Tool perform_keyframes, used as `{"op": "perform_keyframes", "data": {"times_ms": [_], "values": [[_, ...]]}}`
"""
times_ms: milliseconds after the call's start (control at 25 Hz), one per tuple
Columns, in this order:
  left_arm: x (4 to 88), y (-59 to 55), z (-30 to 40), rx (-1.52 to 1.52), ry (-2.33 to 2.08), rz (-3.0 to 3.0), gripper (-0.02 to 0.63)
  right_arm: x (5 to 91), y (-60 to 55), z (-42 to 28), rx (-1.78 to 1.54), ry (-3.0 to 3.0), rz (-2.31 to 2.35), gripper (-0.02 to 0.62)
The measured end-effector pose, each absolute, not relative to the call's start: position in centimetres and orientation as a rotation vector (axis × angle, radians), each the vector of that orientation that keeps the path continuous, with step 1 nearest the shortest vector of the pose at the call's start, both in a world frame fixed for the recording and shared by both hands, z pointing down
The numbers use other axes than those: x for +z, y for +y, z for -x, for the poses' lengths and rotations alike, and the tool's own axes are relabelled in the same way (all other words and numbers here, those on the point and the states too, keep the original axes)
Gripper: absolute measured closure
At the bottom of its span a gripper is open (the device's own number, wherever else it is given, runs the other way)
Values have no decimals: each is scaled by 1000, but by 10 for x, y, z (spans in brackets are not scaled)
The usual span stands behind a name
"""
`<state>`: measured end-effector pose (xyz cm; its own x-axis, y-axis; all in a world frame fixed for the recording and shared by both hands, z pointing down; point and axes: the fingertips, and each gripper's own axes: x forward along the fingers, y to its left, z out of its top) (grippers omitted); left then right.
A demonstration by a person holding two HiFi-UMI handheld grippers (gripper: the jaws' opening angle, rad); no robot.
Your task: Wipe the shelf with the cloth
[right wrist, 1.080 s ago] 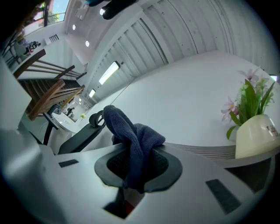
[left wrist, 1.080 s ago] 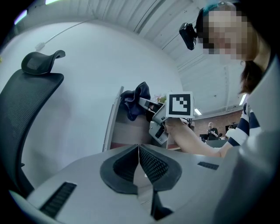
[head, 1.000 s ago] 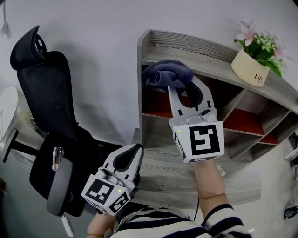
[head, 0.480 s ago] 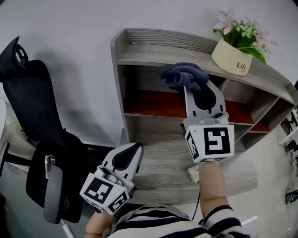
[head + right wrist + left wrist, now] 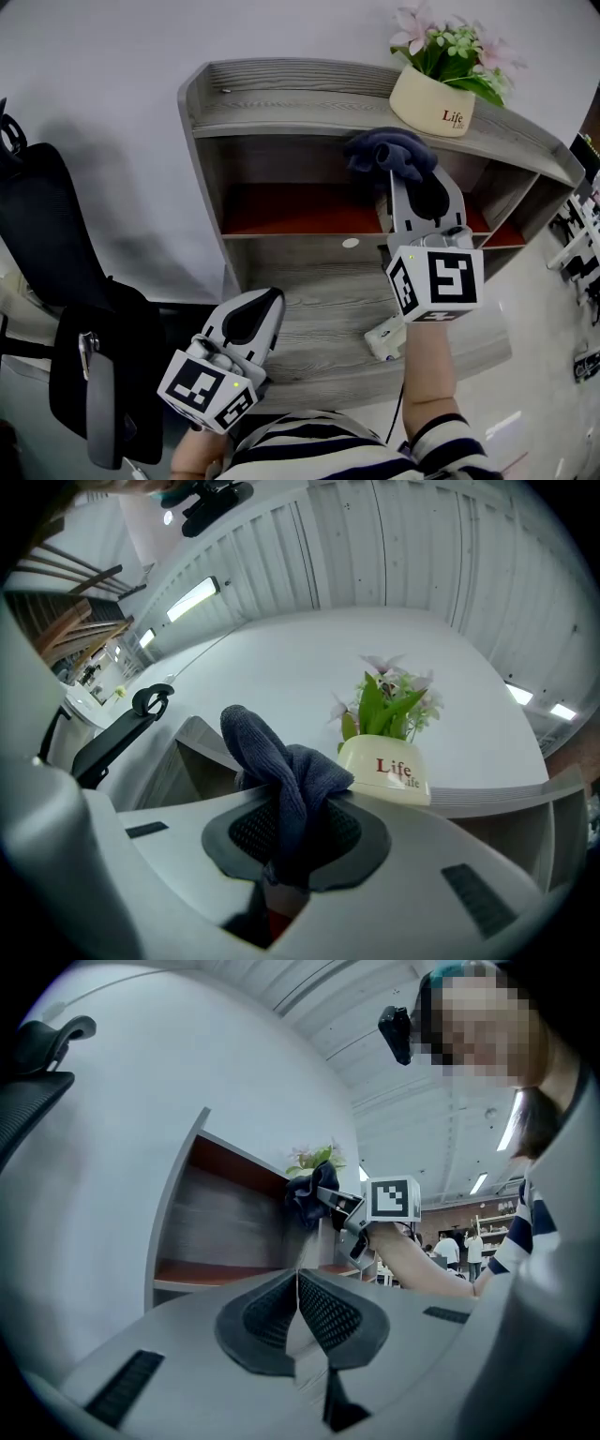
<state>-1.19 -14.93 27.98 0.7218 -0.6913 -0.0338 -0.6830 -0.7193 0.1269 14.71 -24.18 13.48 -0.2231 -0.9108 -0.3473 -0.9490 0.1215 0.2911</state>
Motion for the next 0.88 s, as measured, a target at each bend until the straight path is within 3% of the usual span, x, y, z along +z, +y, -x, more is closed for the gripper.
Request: {"op": "perform_keyframes", "data": {"times_ms": [880], "values": [[277,-148,1,-127,-1097,-2828,586,119,-207,-174,673,2239,1847,520]]}}
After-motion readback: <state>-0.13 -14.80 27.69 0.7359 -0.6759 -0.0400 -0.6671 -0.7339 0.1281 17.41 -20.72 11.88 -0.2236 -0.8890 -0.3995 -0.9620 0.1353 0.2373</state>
